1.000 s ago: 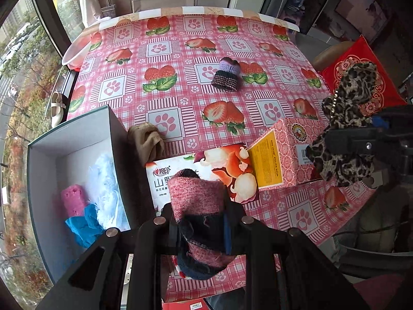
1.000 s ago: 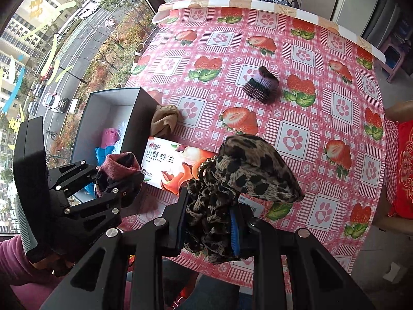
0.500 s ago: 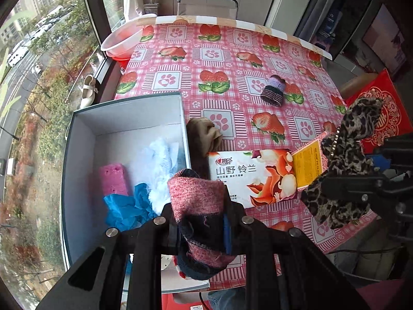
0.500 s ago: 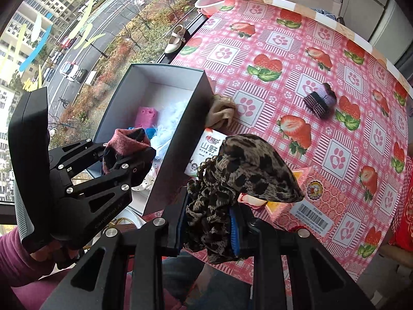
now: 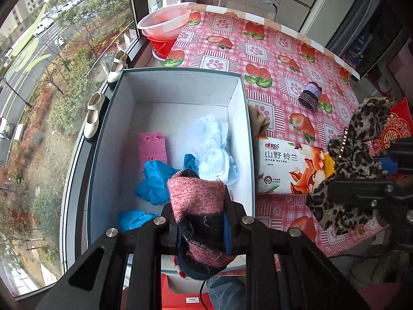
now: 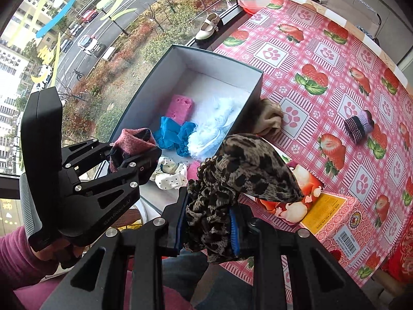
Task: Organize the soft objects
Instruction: 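Lower the knit item into the white box with the left tool while the right tool lowers the scrunchie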
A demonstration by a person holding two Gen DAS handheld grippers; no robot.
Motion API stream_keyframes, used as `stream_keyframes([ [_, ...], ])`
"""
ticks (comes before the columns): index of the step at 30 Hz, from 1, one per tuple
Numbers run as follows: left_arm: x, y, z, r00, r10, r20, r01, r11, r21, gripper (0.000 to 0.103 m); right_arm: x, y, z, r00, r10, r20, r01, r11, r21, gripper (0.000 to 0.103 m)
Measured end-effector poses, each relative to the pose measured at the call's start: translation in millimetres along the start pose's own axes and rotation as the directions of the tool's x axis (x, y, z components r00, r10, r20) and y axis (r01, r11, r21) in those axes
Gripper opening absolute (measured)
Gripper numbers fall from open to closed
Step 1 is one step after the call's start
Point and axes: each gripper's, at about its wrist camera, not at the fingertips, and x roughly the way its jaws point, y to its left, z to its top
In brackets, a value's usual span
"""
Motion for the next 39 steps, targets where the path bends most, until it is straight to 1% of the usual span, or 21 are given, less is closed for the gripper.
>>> stream_keyframes([
  [8,-0.2,13.4,-4.0,1.000,0.009,0.002,-0.009,0.999,-0.035,0.024,6.2,19.8,13.3,1.000,0.001,-0.008,-0.001,0.999,-0.054,0.028],
  [14,-0.4,22.2,-4.1,1.000,0.012,0.002,-0.012,0.998,-0.063,0.024,7.7,26.9,21.1,1.000,-0.003,-0.009,0.002,0.997,-0.078,0.028],
  [21,-3.6,31.1,-1.1,1.000,0.026,0.017,-0.024,0.996,-0.092,0.025,11.0,22.4,31.8,1.000,0.006,-0.011,-0.006,0.998,-0.059,0.028],
  [31,3.4,45.3,5.4,0.999,0.043,0.003,-0.042,0.990,-0.134,0.025,22.5,22.7,53.5,1.000,0.012,-0.021,-0.013,0.998,-0.059,0.028],
  [39,9.2,48.1,6.5,0.999,0.052,-0.013,-0.053,0.986,-0.160,0.026,32.0,24.4,69.0,0.999,0.045,-0.028,-0.046,0.998,-0.038,0.028],
])
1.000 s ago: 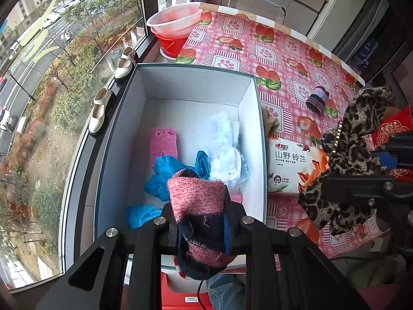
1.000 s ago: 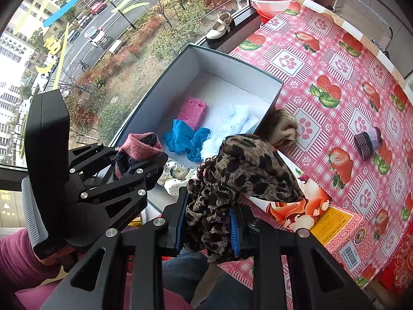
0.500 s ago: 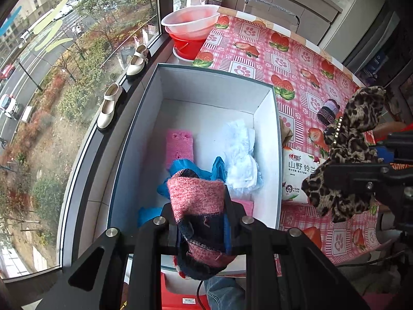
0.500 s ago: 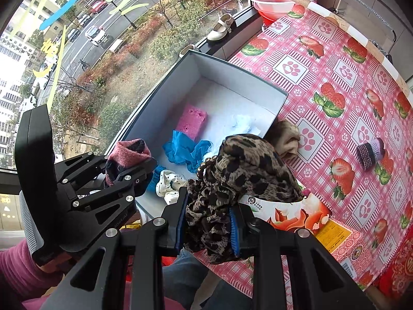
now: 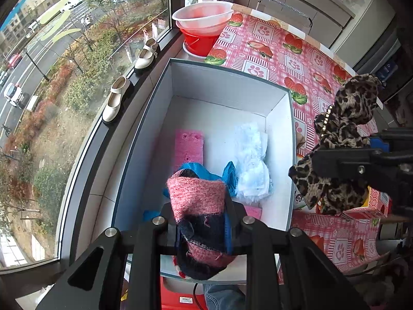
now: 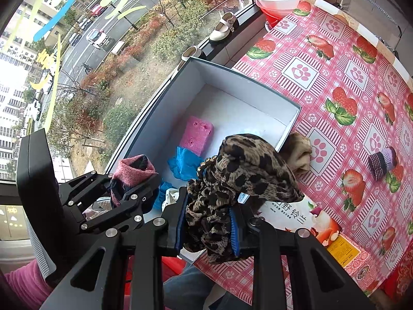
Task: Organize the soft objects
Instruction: 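Lower the knit item into the white box with the left tool while the right tool lowers the scrunchie, then open the left tool to drop the knit item while the right tool releases the scrunchie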
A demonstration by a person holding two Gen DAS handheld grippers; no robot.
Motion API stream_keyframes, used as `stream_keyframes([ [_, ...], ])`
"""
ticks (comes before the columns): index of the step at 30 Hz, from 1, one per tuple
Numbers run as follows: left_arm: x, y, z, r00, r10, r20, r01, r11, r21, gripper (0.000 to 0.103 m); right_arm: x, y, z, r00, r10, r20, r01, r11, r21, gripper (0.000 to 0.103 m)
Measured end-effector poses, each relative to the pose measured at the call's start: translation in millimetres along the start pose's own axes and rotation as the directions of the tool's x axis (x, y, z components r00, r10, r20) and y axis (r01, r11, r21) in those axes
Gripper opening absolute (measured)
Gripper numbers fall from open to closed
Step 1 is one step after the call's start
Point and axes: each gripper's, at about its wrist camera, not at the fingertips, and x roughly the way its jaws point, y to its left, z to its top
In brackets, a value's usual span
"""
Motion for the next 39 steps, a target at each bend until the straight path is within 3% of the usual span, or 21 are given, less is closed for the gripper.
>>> stream_keyframes([
  [21,9.8,4.8,-4.1,0.999,0.026,-0.025,-0.026,1.000,-0.018,0.027,7.0,2.7,3.2,1.000,-0.005,-0.008,0.005,1.000,-0.011,0.028],
  [24,8.9,3.9,-5.0,0.999,0.033,-0.014,-0.033,0.999,-0.011,0.031,7.5,4.3,6.8,1.000,0.004,-0.005,-0.004,1.000,-0.013,0.028],
  [25,8.5,3.0,-5.2,0.999,0.049,-0.009,-0.049,0.999,-0.008,0.037,7.5,5.4,7.9,1.000,0.013,-0.004,-0.013,1.000,-0.014,0.028],
  [27,9.2,1.1,-4.5,0.997,0.080,-0.007,-0.080,0.997,-0.005,0.049,7.2,8.0,9.7,1.000,0.025,-0.003,-0.025,1.000,-0.014,0.033],
  [29,9.9,2.3,-4.3,0.997,0.081,-0.012,-0.081,0.997,-0.018,0.056,5.4,9.8,11.4,1.000,0.025,0.010,-0.024,1.000,-0.014,0.059],
  [30,10.0,3.4,-4.2,0.997,0.080,-0.014,-0.081,0.996,-0.026,0.058,3.8,10.0,12.1,1.000,0.023,0.020,-0.022,1.000,-0.012,0.064],
  [33,7.0,5.8,-3.8,0.996,0.087,0.006,-0.086,0.995,-0.043,0.069,-1.5,9.3,14.4,0.999,0.010,0.035,-0.010,1.000,-0.003,0.071],
  [35,5.1,7.0,-1.3,0.996,0.083,0.010,-0.082,0.995,-0.059,0.080,-3.1,5.0,15.3,1.000,-0.008,0.025,0.007,1.000,0.022,0.101],
  [39,4.4,8.0,6.5,0.998,0.069,-0.014,-0.070,0.994,-0.082,0.090,-15.6,-13.7,10.7,0.999,0.025,0.033,-0.028,0.995,0.097,0.103],
])
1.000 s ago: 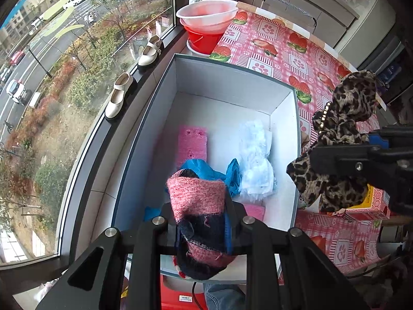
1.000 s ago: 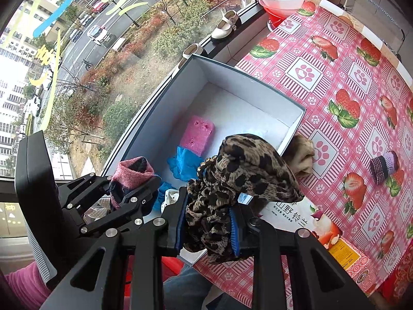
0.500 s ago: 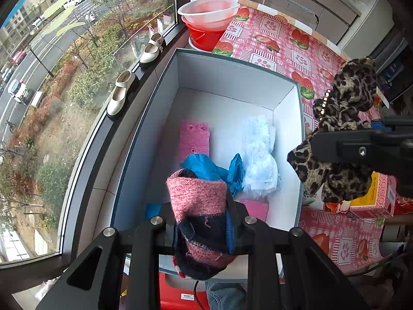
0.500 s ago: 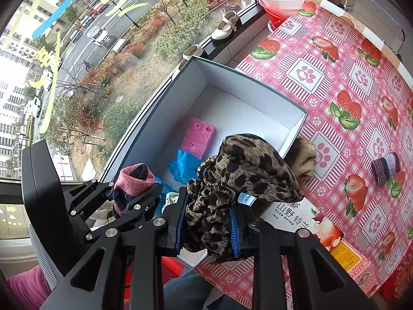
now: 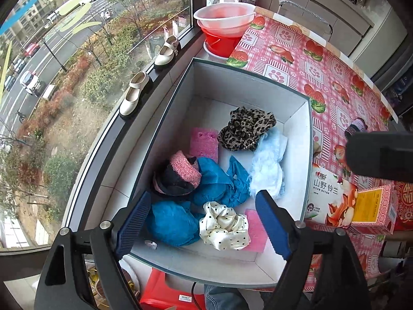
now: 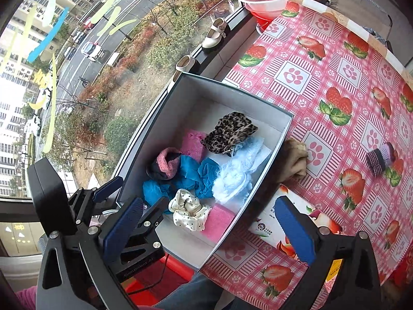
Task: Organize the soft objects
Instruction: 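Open the left tool to drop the knit item while the right tool releases the scrunchie, then move the left tool to the beige sock while the right tool moves to the striped knit cap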
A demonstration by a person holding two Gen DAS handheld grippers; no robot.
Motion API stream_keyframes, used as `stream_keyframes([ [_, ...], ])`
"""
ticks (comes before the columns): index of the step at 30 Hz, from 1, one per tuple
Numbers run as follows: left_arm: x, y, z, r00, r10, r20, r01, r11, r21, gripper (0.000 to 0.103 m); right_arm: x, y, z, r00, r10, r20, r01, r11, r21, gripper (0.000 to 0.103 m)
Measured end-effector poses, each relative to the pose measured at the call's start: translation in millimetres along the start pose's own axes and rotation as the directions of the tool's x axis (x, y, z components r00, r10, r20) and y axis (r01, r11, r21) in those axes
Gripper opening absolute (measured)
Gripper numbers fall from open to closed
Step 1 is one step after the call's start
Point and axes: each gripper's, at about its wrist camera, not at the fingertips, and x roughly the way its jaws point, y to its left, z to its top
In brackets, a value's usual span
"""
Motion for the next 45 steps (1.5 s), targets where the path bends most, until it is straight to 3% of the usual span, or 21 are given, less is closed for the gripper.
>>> stream_keyframes([
  [2,0.5,-2.8,5.0,0.999,-0.019,-0.034,0.019,1.000,-0.010,0.103,-8.6,-13.3,-3.5,1.000,0.016,-0.008,-0.016,0.999,0.045,0.103],
  [8,-13.8,-41.6,19.9,0.982,-0.169,-0.078,0.176,0.981,0.084,0.103,-46.1,-74.6,-27.5,0.997,0.079,-0.008,-0.074,0.964,0.255,0.103],
  [13,-28.6,-103.3,32.8,0.971,-0.218,-0.101,0.237,0.940,0.245,0.103,-78.8,-131.9,-59.0,0.997,0.081,0.013,-0.080,0.910,0.407,0.103],
  [16,-28.2,-151.3,38.8,0.982,-0.162,-0.092,0.185,0.905,0.382,0.103,-97.3,-165.3,-76.6,0.996,0.078,0.052,-0.094,0.877,0.472,0.103],
  [20,-0.6,-219.1,40.1,0.998,0.006,-0.056,0.026,0.835,0.549,0.103,-116.4,-208.1,-95.8,0.992,0.062,0.108,-0.111,0.833,0.542,0.103],
  [22,22.6,-242.3,44.3,0.995,0.037,-0.098,0.022,0.835,0.550,0.103,-121.9,-227.3,-105.6,0.990,0.060,0.128,-0.123,0.808,0.576,0.103],
  [26,63.7,-272.4,58.2,0.981,0.117,-0.154,-0.030,0.879,0.475,0.103,-125.8,-258.9,-125.6,0.988,0.064,0.143,-0.140,0.770,0.623,0.103],
  [30,96.2,-285.7,65.1,0.956,0.183,-0.228,-0.083,0.916,0.392,0.103,-122.8,-286.5,-141.2,0.989,0.072,0.130,-0.140,0.742,0.656,0.103],
  [32,109.4,-287.3,66.5,0.941,0.239,-0.241,-0.139,0.919,0.368,0.103,-121.1,-300.6,-145.9,0.988,0.080,0.129,-0.146,0.731,0.667,0.103],
  [38,142.7,-284.1,65.0,0.875,0.418,-0.247,-0.319,0.878,0.357,0.103,-117.5,-331.1,-143.8,0.987,0.106,0.122,-0.161,0.722,0.673,0.103],
  [42,165.0,-283.8,61.2,0.831,0.485,-0.270,-0.376,0.850,0.370,0.103,-113.2,-343.6,-140.9,0.985,0.127,0.115,-0.171,0.721,0.672,0.103],
  [45,180.3,-281.2,60.0,0.809,0.495,-0.317,-0.379,0.852,0.362,0.103,-111.1,-351.2,-141.6,0.984,0.141,0.110,-0.178,0.721,0.670,0.103],
])
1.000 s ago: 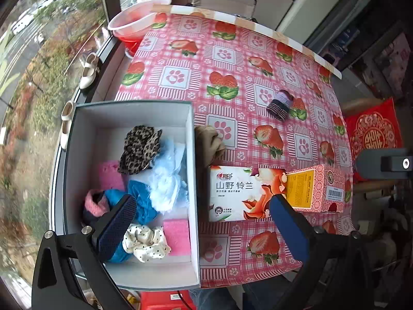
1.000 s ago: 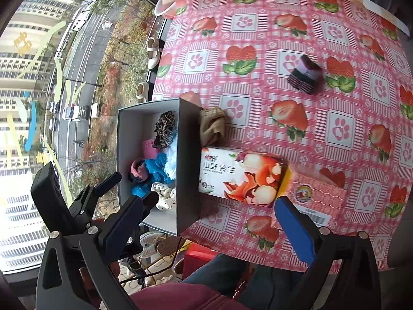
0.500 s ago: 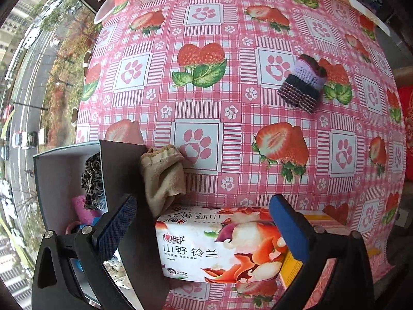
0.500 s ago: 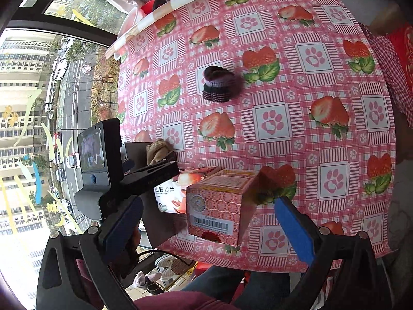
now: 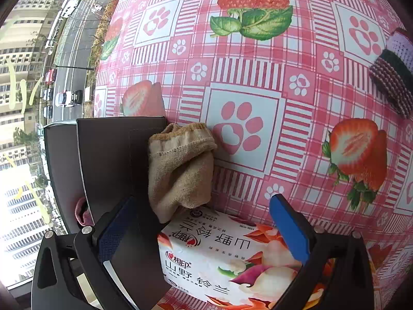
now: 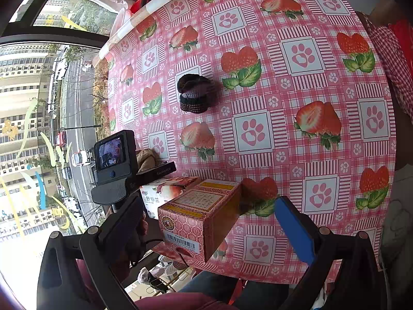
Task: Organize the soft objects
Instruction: 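Move the left tool to the beige sock while the right tool moves to the striped knit cap, then grasp the beige sock with the left tool while the right tool grasps the striped knit cap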
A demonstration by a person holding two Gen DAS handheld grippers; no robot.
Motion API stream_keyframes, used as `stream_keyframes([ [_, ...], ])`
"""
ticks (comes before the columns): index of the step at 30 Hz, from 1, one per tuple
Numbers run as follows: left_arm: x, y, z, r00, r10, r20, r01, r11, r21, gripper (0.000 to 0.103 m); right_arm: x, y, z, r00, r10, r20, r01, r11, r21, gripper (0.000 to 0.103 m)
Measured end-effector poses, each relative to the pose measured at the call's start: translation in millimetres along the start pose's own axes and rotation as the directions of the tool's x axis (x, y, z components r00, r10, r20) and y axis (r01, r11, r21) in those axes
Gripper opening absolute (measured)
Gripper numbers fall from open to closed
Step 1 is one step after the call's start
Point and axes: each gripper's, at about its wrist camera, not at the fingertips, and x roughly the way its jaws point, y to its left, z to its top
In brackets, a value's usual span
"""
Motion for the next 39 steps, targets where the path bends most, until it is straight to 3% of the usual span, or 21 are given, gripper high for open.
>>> stream_keyframes([
  [2,10.4,0.5,2.9,0.998,-0.036,-0.042,0.036,0.999,-0.010,0.103,-0.2,-5.8,2.4,1.000,0.002,-0.006,-0.002,1.000,0.003,0.103],
  [4,16.8,2.2,6.4,0.989,-0.131,-0.067,0.129,0.991,-0.034,0.103,-0.7,-12.8,4.7,1.000,0.004,-0.009,-0.004,1.000,0.013,0.103],
  [7,6.3,-7.0,15.0,0.943,-0.331,-0.038,0.330,0.944,-0.019,0.102,0.7,-22.8,9.4,1.000,-0.001,-0.017,0.002,1.000,0.027,0.103],
  [9,-20.4,-18.3,13.9,0.913,-0.404,0.052,0.400,0.914,0.068,0.100,4.9,-25.9,15.5,1.000,-0.013,-0.029,0.013,1.000,0.027,0.103],
  [11,-49.3,-27.7,7.3,0.908,-0.388,0.161,0.364,0.918,0.160,0.100,9.4,-24.1,24.2,0.999,-0.036,-0.037,0.036,0.999,0.005,0.103],
  [13,-62.5,-28.9,1.4,0.910,-0.357,0.210,0.323,0.929,0.179,0.100,15.5,-17.9,36.2,0.996,-0.087,-0.032,0.085,0.996,-0.038,0.103],
  [19,-46.6,5.1,-8.1,0.934,-0.308,0.181,0.309,0.951,0.020,0.100,63.0,16.3,79.9,0.991,-0.129,-0.047,0.120,0.980,-0.161,0.103],
  [23,-22.9,20.8,-1.1,0.950,-0.277,0.146,0.281,0.960,-0.004,0.100,111.8,47.8,103.5,0.989,-0.139,-0.055,0.120,0.957,-0.264,0.103],
  [28,2.0,16.1,9.9,0.957,-0.266,0.112,0.270,0.962,-0.025,0.100,159.4,70.7,125.4,0.978,-0.209,-0.020,0.188,0.915,-0.356,0.103],
  [36,29.2,5.2,27.3,0.967,-0.248,0.054,0.250,0.967,-0.040,0.100,197.9,72.7,141.0,0.964,-0.266,-0.012,0.240,0.889,-0.390,0.103],
  [37,32.2,6.9,27.8,0.966,-0.253,0.052,0.256,0.966,-0.040,0.100,198.8,72.7,140.4,0.962,-0.273,-0.004,0.250,0.885,-0.393,0.096],
  [38,33.1,7.5,28.4,0.965,-0.257,0.048,0.259,0.965,-0.039,0.100,198.9,72.0,139.9,0.965,-0.262,-0.004,0.239,0.887,-0.395,0.081],
  [39,38.2,11.0,31.2,0.964,-0.261,0.041,0.262,0.964,-0.038,0.100,200.9,70.8,139.0,0.966,-0.257,-0.015,0.230,0.889,-0.396,0.072],
])
